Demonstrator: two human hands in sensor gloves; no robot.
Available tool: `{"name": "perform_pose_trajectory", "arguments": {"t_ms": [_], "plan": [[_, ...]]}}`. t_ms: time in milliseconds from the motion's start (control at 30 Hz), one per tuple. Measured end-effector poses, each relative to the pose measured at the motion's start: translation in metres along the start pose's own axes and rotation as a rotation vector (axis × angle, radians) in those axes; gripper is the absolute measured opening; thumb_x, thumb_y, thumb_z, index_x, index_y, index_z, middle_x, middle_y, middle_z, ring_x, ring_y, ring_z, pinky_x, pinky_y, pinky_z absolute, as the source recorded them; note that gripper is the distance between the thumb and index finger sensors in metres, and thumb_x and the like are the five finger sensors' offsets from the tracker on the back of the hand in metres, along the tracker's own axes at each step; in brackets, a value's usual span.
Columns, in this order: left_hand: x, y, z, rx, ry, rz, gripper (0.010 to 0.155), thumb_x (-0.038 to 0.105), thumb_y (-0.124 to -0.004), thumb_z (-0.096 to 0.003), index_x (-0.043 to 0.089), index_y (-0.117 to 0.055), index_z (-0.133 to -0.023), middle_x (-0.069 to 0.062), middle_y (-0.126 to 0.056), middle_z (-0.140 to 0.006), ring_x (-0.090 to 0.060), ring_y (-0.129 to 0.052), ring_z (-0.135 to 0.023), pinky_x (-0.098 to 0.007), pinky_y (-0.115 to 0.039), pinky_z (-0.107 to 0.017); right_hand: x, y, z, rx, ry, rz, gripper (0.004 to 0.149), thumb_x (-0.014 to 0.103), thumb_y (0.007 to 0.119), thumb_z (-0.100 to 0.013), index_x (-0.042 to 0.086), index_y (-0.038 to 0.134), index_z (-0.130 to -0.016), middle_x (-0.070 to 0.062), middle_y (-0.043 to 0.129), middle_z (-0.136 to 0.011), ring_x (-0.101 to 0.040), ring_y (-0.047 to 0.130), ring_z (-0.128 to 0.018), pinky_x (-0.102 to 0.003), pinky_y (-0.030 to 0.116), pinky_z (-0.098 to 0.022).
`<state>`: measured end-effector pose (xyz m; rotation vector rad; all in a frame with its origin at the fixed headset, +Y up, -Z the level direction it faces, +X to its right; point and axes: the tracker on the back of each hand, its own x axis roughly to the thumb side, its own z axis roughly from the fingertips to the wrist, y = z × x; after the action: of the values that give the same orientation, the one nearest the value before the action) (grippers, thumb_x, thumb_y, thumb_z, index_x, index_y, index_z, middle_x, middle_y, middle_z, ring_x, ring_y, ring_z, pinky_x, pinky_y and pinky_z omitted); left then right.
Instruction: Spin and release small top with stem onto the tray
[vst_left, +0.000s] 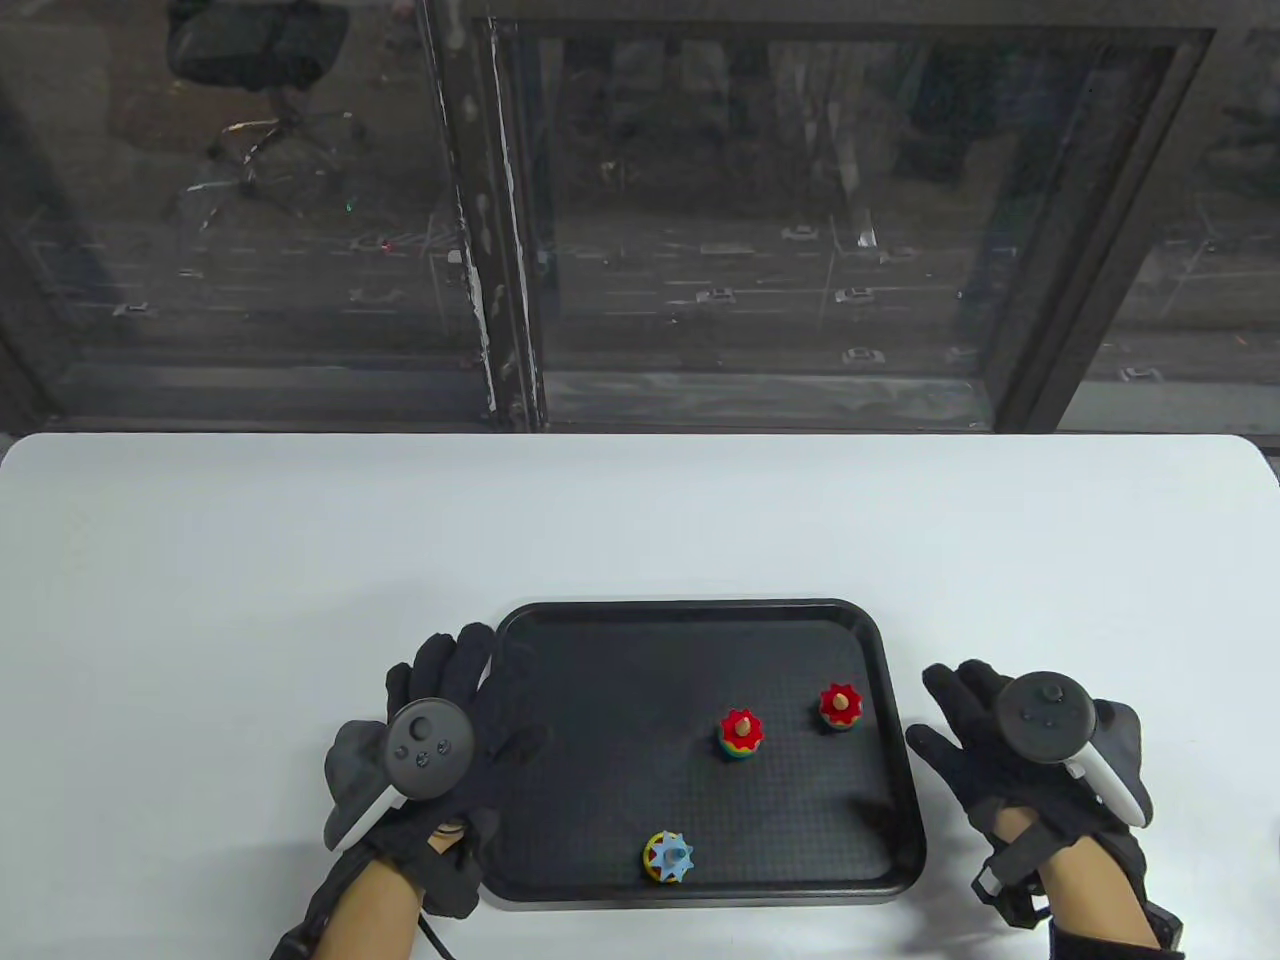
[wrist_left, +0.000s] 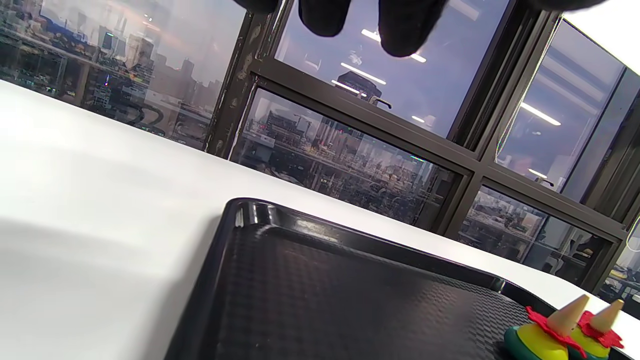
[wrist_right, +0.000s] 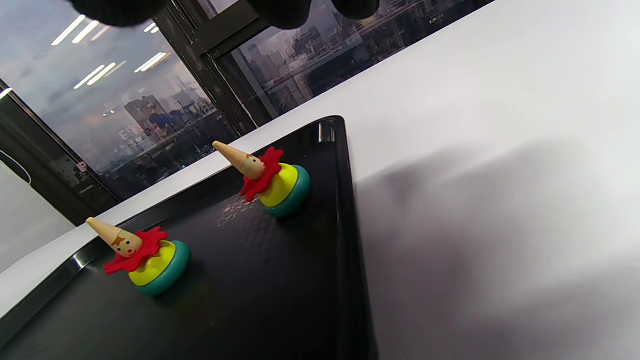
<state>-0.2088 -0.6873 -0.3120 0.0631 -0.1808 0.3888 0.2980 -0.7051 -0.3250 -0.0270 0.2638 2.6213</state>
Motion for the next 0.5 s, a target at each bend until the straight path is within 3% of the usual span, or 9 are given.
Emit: {"name": "perform_pose_trajectory", "arguments": {"t_ms": [500], "plan": [[0.0007, -0.0007, -0.0011, -0.029, 0.006, -0.008, 0.080, 0.074, -0.055, -0.0362, 0.048, -0.050, -0.111, 0.004, -0.032, -0.131, -0.038, -0.025, -0.120, -0.065, -0.025, -0.082, -0.0004, 0.0021, -0.0019, 0.023, 0.004, -0.002, 0.078, 0.067, 0.054, -0.043, 0.035, 0.034, -0.111, -0.010, 0.022, -0.117, -0.043, 0.023, -0.109, -0.067, 0.023, -0.072]]}}
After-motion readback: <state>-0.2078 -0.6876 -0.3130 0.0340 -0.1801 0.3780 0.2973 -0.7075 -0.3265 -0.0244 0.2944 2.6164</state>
